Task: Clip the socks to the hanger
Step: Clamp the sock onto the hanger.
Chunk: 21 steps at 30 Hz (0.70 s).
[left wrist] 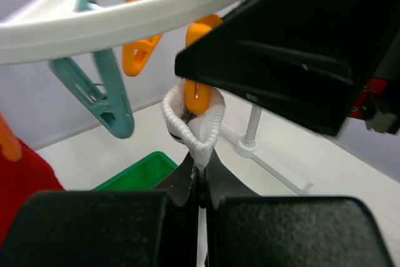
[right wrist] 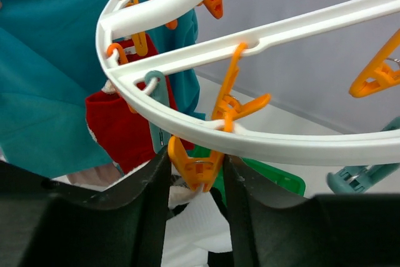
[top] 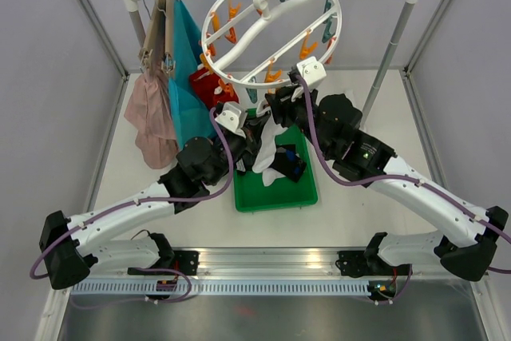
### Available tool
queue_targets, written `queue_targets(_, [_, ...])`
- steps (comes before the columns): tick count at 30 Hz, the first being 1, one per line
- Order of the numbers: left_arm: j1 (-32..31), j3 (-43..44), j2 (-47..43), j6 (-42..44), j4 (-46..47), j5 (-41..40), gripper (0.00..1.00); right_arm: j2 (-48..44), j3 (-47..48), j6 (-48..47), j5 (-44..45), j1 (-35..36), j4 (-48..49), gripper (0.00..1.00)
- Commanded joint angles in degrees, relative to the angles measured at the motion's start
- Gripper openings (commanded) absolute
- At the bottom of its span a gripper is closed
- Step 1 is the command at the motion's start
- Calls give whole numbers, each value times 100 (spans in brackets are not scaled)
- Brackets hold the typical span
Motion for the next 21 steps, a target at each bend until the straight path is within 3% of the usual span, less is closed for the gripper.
queue_targets(1, [-46,434,-119,-354,-363,-498,2,-128,275,324,-95,31,-279,46])
queue_targets(7, [-46,495,-514,-601,-909,-1421,2,-584,39,781,-192,31,-737,64])
queue_targets(14, [-38,793,-769,-636,-1822,-2362,3,-1112,-480,1027,-105,31,-1089,67])
queue_targets(21, [-37,1154,-849,-733,-2508,-3180,7,-990,-989,1080,54,31,-1397,67])
